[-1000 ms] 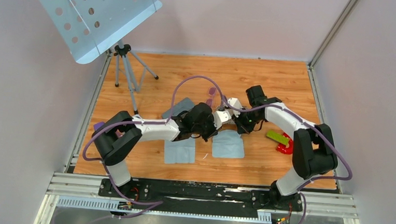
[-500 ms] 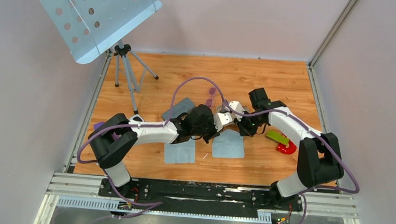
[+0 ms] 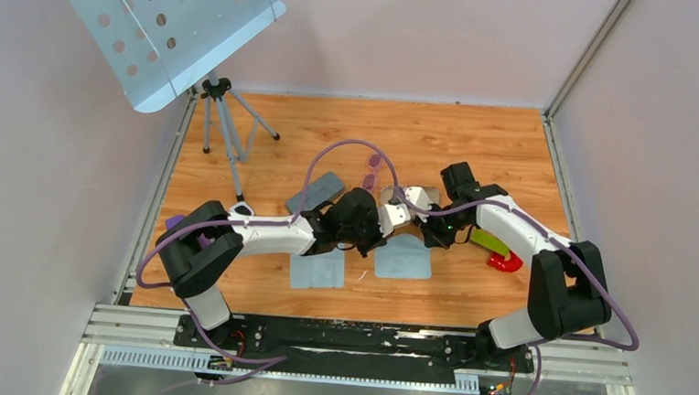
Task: Organize the sunglasses
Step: Fold the glasses cleaning cloth at the center of the board.
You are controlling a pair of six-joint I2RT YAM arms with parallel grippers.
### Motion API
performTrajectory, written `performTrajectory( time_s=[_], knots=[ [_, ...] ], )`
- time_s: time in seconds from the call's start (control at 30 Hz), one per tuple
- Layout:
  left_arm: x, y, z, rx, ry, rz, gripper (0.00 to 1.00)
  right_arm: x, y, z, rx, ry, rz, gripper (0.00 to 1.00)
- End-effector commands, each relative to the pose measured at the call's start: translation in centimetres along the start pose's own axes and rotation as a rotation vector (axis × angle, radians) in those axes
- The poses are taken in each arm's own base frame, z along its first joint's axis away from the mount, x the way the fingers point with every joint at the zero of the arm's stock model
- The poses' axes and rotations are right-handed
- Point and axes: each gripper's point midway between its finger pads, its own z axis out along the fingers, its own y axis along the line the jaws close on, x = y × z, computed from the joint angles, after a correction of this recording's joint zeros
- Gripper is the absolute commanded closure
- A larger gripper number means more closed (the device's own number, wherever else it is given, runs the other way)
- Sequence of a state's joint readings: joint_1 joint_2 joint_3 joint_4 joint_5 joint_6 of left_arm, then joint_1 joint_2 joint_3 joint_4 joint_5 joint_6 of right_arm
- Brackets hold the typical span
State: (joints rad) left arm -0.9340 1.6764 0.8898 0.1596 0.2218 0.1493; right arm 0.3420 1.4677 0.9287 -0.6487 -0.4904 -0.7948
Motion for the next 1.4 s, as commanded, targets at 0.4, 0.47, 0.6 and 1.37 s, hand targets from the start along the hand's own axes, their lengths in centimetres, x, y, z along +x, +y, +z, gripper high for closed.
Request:
performTrajectory(
  time_s=[0.4,0.47,0.6,1.37],
  knots=[
    [1.5,-2.7,-0.2,0.077,0.067,0.052,1.0,1.3,3.5,0.2,-0.099,-0.003,-0.055,1.0],
    [1.6,-3.1,0.0,0.099,0.07,0.048,1.0,1.4,3.8,0.2,-0.109,-0.005,-0.059,1.0],
    [1.8,-3.9,0.2,0.127,0.077,0.049,1.0,1.6,4.3,0.4,-0.125,-0.006,-0.065,1.0],
    [2.4,-2.5,0.6,0.059,0.097,0.108,1.0,1.2,4.2,1.6,-0.119,-0.008,-0.061,0.99]
  ],
)
